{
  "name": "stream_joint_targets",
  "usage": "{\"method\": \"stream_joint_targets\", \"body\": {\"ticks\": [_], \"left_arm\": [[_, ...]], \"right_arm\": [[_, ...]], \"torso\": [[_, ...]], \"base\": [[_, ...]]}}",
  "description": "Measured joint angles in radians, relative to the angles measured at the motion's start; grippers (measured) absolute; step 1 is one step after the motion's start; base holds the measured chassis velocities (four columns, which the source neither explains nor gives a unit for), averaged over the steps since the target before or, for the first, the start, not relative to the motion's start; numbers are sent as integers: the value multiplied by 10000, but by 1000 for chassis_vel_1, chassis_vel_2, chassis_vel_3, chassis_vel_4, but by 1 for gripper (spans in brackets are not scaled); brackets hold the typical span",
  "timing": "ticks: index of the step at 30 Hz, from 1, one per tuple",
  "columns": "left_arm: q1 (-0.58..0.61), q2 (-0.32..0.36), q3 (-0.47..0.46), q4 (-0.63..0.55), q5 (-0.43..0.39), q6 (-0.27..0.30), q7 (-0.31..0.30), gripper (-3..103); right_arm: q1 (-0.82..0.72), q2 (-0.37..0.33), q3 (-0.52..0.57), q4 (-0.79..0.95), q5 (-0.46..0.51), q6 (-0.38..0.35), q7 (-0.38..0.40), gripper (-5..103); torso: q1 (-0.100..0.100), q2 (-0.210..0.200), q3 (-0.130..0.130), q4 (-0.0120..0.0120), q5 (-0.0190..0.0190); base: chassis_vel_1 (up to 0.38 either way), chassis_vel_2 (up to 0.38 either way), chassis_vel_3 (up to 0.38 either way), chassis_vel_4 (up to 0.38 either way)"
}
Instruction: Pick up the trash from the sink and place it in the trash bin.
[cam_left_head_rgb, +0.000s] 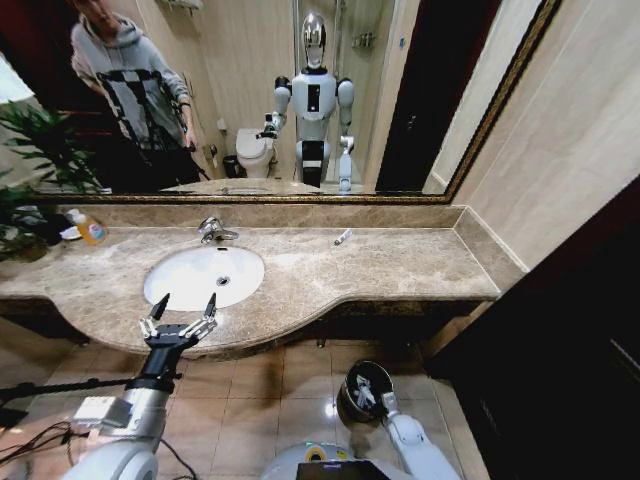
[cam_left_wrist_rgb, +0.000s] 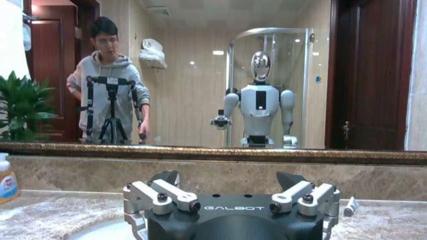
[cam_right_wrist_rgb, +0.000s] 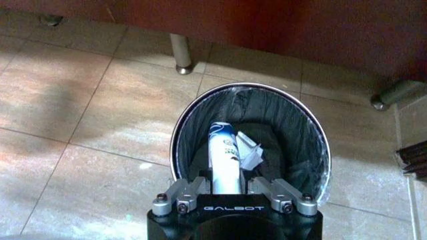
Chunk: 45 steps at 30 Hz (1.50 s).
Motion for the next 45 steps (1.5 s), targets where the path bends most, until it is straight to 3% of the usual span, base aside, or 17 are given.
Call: {"method": "stream_joint_targets", "body": {"ticks": [12, 14, 16, 19, 23, 26, 28, 30, 36, 38, 40, 45], "left_arm": [[0, 0, 0, -1, 0, 0, 0, 100], [0, 0, 0, -1, 0, 0, 0, 100], [0, 0, 0, 0, 0, 0, 0, 100], [0, 0, 0, 0, 0, 0, 0, 100], [0, 0, 0, 0, 0, 0, 0, 100], [0, 0, 0, -1, 0, 0, 0, 100], [0, 0, 0, 0, 0, 0, 0, 100], [0, 0, 0, 0, 0, 0, 0, 100], [0, 0, 0, -1, 0, 0, 0, 100], [0, 0, 0, 0, 0, 0, 0, 100], [0, 0, 0, 0, 0, 0, 0, 100], [0, 0, 0, 0, 0, 0, 0, 100]], "right_arm": [[1142, 95, 131, -2554, -11, 876, 112, 22], [1192, 106, 126, -2701, 0, 969, 121, 33], [1223, 107, 125, -2806, 4, 1029, 150, 33], [1290, 109, 92, -3116, 92, 1400, 286, 49], [1256, 99, 29, -3190, 196, 1697, 338, 60], [1090, 88, 32, -3088, 247, 1772, 371, 77], [1040, 88, 41, -3044, 257, 1803, 389, 77], [897, 90, 38, -2939, 292, 1954, 427, 83], [523, 153, 40, -2606, 444, 2191, 501, 84], [278, 170, -39, -2469, 847, 2928, 340, 85], [75, 175, -79, -2248, 974, 3159, 312, 85], [-1423, 199, -221, 69, 1729, 3373, 548, 88]], "torso": [[0, 0, 0, 0, 0], [0, 2, -1, 0, 0], [0, 2, -1, -1, 0], [0, 2, -1, 0, 0], [0, 1, -1, 0, 1], [0, 2, -1, -1, 1], [0, 2, -1, 0, 0], [0, 2, -1, 0, 0], [0, 2, -1, -1, 0], [0, 2, -1, 0, 0], [0, 2, -1, 1, 0], [-1, 2, -2, 0, 0]], "base": [[0, 0, 0, 0], [0, 0, 0, 0], [0, 0, 0, 0], [0, 0, 0, 0], [0, 0, 0, 0], [0, 0, 0, 0], [0, 0, 0, 0], [0, 0, 0, 0], [0, 0, 0, 0], [0, 0, 0, 0], [0, 0, 0, 0], [0, 0, 0, 0]]}}
